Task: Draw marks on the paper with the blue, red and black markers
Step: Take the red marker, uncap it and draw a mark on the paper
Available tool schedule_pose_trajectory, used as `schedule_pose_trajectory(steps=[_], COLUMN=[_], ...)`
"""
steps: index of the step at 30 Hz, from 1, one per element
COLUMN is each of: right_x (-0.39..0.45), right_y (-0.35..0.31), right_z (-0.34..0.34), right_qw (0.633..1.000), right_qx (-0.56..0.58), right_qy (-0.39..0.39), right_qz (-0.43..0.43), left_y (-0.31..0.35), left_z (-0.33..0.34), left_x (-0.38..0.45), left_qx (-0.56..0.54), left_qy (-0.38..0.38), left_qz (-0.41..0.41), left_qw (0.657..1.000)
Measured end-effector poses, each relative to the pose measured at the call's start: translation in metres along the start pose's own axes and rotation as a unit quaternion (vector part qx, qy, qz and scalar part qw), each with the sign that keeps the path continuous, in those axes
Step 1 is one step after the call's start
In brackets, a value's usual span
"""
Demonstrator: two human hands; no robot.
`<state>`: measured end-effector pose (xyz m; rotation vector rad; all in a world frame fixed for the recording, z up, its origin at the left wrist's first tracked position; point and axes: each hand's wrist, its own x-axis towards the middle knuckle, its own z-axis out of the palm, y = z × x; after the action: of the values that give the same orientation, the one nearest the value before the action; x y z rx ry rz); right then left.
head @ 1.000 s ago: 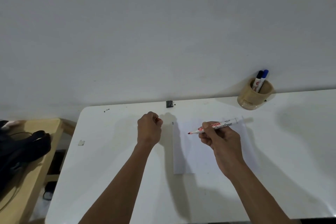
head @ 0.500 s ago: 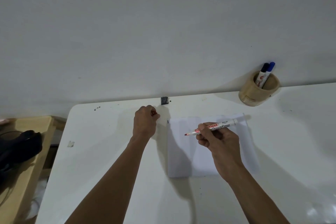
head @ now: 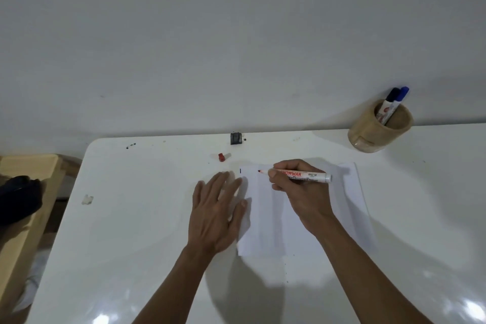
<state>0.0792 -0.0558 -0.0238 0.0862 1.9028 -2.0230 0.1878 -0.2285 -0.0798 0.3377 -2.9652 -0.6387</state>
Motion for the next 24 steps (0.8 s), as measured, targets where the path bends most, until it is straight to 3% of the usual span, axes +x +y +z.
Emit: schedule_pose_trajectory(steps=[4, 11, 24], right_x=[0.016, 0.046, 0.057], right_y=[0.014, 0.029, 0.046], right_z=[0.007, 0.02, 0.025], right_qw=[0.997, 0.983, 0.981], right_qx=[-0.065, -0.155, -0.173], right_qy=[-0.03, -0.039, -0.033], right_qz=[-0.024, -0.087, -0.085], left_y=[-0.005, -0.003, -0.005], left_z=[0.006, 0.007, 0.011], left_x=[-0.003, -0.002, -0.002], left_qx=[0.065, 0.073, 0.077], left_qy=[-0.036, -0.008, 0.012], left_qz=[0.026, 0.028, 0.027], left_qw=[0.997, 0.997, 0.997])
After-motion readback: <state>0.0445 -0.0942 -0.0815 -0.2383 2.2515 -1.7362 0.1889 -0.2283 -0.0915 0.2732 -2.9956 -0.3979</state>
